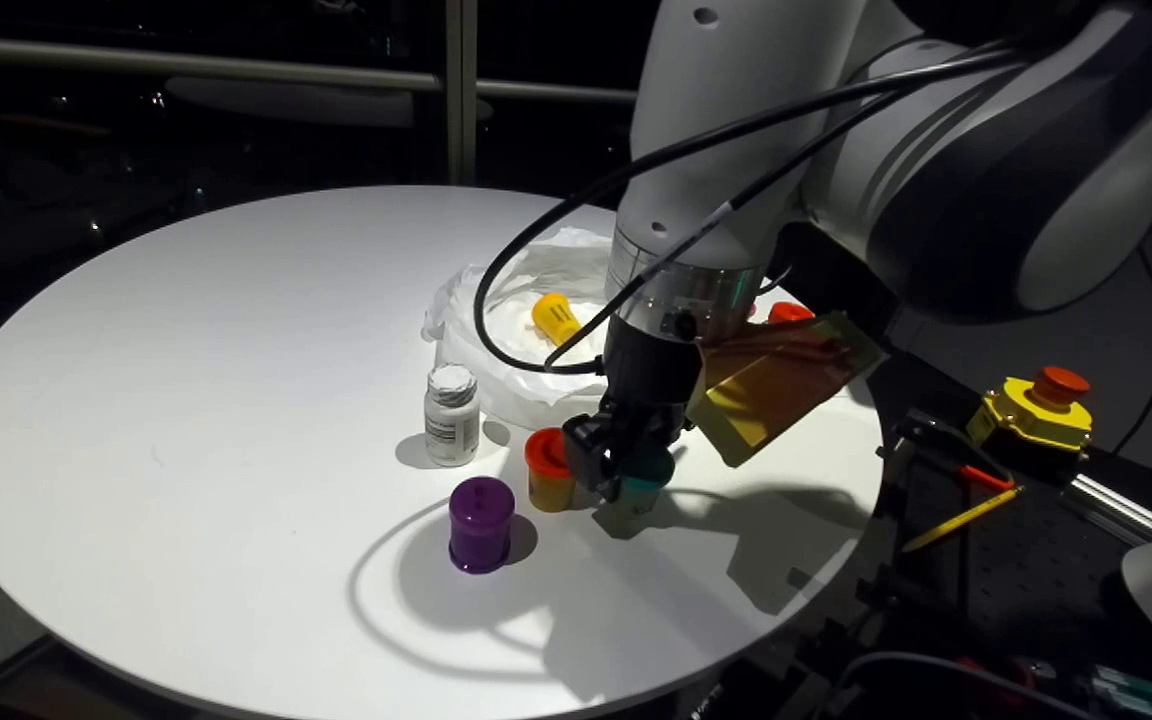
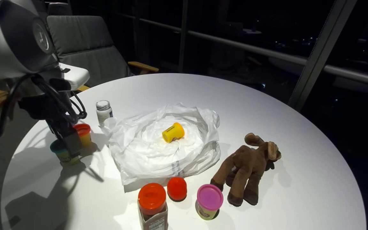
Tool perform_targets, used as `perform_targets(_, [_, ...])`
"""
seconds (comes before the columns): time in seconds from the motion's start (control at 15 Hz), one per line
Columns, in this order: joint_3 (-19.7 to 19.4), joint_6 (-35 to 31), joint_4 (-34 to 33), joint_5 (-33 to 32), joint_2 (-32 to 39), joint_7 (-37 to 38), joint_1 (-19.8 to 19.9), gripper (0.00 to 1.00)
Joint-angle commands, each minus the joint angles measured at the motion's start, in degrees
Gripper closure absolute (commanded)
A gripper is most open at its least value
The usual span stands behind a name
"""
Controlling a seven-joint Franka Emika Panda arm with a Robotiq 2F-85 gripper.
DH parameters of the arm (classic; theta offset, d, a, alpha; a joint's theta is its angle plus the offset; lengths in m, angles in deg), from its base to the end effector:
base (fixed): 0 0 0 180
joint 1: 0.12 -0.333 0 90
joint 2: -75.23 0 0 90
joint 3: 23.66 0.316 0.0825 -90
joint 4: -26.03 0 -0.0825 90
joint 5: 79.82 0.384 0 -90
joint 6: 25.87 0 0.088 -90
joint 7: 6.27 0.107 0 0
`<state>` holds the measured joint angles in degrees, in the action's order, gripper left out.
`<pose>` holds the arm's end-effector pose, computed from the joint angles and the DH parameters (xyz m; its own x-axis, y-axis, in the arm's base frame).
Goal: Pick up all the objects from the table and put them in the plastic bag.
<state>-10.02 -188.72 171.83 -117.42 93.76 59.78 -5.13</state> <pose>0.4026 0.1785 0.1534 0.9748 -0.2047 0.0888 -0.2112 -0.9749 0.0708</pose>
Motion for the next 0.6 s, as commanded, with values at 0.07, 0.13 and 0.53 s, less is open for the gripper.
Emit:
perform_targets(0.07, [2.48, 3.84, 4.97, 4.17, -10.13, -1.58, 1.54, 0.77])
perform_targets(0.13, [3.56, 5.19, 5.45, 6.84, -11.95, -3.76, 2.39, 0.77])
perform_targets(0.53, [-6.28, 17.16, -3.8, 10.14, -16.52, -9.5, -0.05, 0.77])
